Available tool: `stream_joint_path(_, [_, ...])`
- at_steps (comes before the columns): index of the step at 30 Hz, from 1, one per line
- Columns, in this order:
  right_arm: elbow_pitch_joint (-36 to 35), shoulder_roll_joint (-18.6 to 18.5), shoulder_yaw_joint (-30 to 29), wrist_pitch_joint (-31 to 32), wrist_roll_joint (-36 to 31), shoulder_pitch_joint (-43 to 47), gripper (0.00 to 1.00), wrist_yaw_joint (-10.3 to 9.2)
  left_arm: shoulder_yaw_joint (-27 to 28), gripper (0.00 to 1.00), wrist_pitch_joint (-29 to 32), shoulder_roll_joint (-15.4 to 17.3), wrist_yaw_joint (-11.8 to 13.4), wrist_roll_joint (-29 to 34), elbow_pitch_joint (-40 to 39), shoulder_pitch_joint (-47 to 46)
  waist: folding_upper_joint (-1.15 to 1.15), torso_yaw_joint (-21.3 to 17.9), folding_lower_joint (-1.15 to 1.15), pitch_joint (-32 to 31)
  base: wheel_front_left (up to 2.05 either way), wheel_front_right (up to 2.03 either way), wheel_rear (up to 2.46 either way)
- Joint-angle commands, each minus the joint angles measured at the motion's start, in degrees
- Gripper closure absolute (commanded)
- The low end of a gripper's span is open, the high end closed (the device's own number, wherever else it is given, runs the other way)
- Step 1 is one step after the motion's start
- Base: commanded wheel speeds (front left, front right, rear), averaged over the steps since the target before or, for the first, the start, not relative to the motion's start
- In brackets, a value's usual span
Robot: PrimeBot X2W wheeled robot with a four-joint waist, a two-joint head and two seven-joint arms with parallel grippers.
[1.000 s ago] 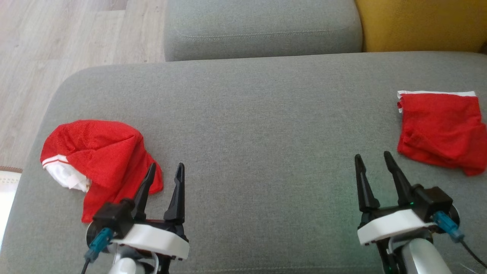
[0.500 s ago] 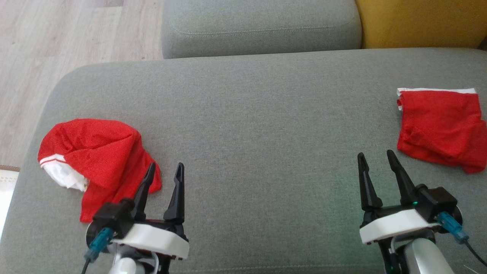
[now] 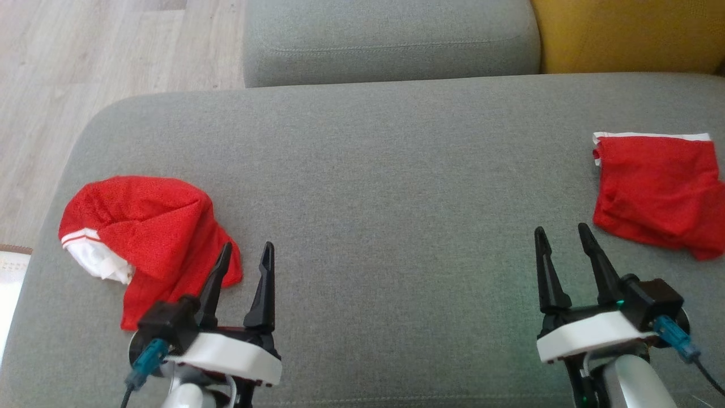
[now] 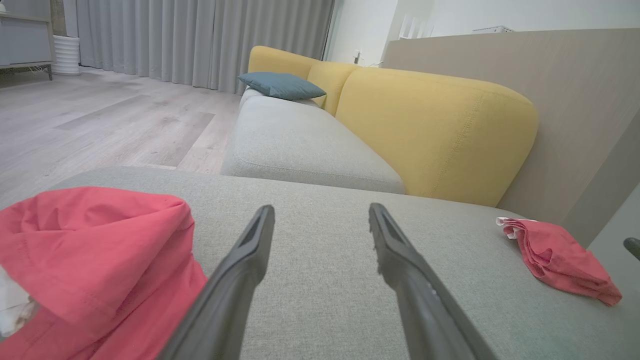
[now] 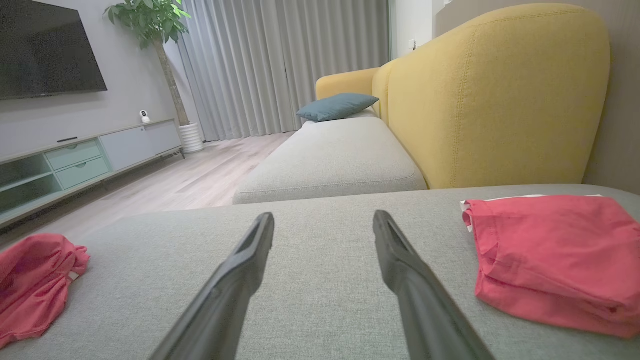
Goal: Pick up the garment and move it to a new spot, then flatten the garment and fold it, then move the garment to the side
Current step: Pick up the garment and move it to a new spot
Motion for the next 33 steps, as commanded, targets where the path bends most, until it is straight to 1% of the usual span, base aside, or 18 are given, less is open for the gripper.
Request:
stream_joint_path(1, [-1.9,0.0,1.1,-0.8,0.2,-2.0,0.00,0.37,1.4,0.00,-0.4,0.3,0.1,-0.3,-1.7,-2.4,0.00,0.1,0.00,0.0,0.00,0.00,0.00])
stream_joint_path(5, [-1.9,0.0,0.9,-0.8,0.5,-1.6,0.00,0.37,1.3,0.00,-0.4,0.3,0.1,-0.3,-1.7,-2.8,0.00,1.4,0.00,-0.1,0.00,0.00,0.00])
stream_joint_path(10, [-1.9,0.0,2.7,-0.8,0.8,-1.2,0.00,0.37,1.7,0.00,-0.4,0.3,0.5,-0.3,-1.8,-3.1,0.00,4.6,0.00,-0.3,0.00,0.00,0.00])
stream_joint_path(16, [-1.6,0.0,5.1,-0.8,1.2,-1.0,0.00,0.37,3.1,0.00,-0.4,0.3,0.8,0.2,-1.7,-2.9,0.00,10.0,0.00,-0.8,0.00,0.00,0.00])
stream_joint_path(25, [-1.2,0.0,6.7,-0.8,3.0,-0.6,0.00,0.37,5.4,0.00,-0.4,0.3,0.3,1.6,-1.4,-2.3,0.00,18.9,0.00,-2.3,0.00,0.00,0.00])
stream_joint_path(26, [-1.1,0.0,6.8,-0.8,3.2,-0.4,0.00,0.37,5.7,0.00,-0.4,0.3,0.2,1.8,-1.4,-2.2,0.00,19.8,0.00,-2.5,0.00,0.00,0.00])
stream_joint_path(27, [-1.1,0.0,6.8,-0.8,3.2,-0.4,0.00,0.37,5.7,0.00,-0.4,0.3,0.2,1.8,-1.4,-2.2,0.00,19.8,0.00,-2.5,0.00,0.00,0.00])
stream_joint_path(33, [-0.8,0.0,7.7,-0.8,4.6,0.3,0.00,0.37,7.3,0.00,-0.4,0.3,-0.4,2.7,-1.7,-1.5,0.00,24.6,0.00,-3.3,0.00,0.00,0.00])
